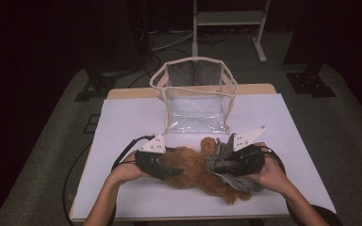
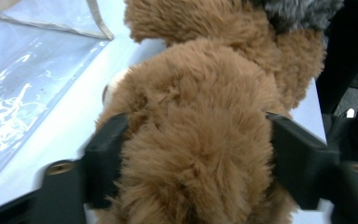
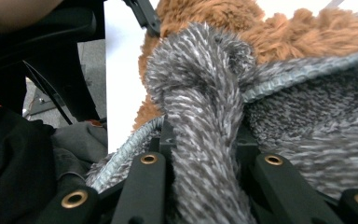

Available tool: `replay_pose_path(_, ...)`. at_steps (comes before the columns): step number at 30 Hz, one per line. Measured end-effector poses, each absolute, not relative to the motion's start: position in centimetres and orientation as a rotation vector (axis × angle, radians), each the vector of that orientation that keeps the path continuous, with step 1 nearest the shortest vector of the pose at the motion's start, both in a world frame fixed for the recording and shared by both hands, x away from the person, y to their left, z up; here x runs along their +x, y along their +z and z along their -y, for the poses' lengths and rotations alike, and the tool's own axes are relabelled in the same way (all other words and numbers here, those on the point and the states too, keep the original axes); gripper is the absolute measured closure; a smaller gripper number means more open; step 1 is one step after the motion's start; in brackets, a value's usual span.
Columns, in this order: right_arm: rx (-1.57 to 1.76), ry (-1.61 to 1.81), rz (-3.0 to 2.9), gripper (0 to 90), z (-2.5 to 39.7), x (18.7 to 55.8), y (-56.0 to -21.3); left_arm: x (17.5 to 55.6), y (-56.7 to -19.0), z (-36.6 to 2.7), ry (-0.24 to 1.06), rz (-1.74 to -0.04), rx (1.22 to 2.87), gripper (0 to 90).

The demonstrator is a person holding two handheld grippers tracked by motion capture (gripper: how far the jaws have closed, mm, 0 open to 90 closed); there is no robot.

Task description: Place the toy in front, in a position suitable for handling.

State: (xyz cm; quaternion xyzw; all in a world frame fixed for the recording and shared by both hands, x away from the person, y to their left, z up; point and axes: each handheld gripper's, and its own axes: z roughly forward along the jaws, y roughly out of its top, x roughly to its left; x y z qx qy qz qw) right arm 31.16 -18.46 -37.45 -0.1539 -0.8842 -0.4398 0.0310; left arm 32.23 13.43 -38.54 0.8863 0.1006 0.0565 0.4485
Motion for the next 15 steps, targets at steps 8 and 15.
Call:
replay_pose_path(8,-0.534,-1.420,2.713,72.3,21.2,31.5,-35.6,31.4,-38.7,-13.6,0.179,-0.219,2.202,36.6)
replay_pose_path(15,-0.713,-1.441,2.685,72.1,25.3,32.0,-35.0,30.2,-38.8,-13.9,0.204,-0.183,2.214,36.6)
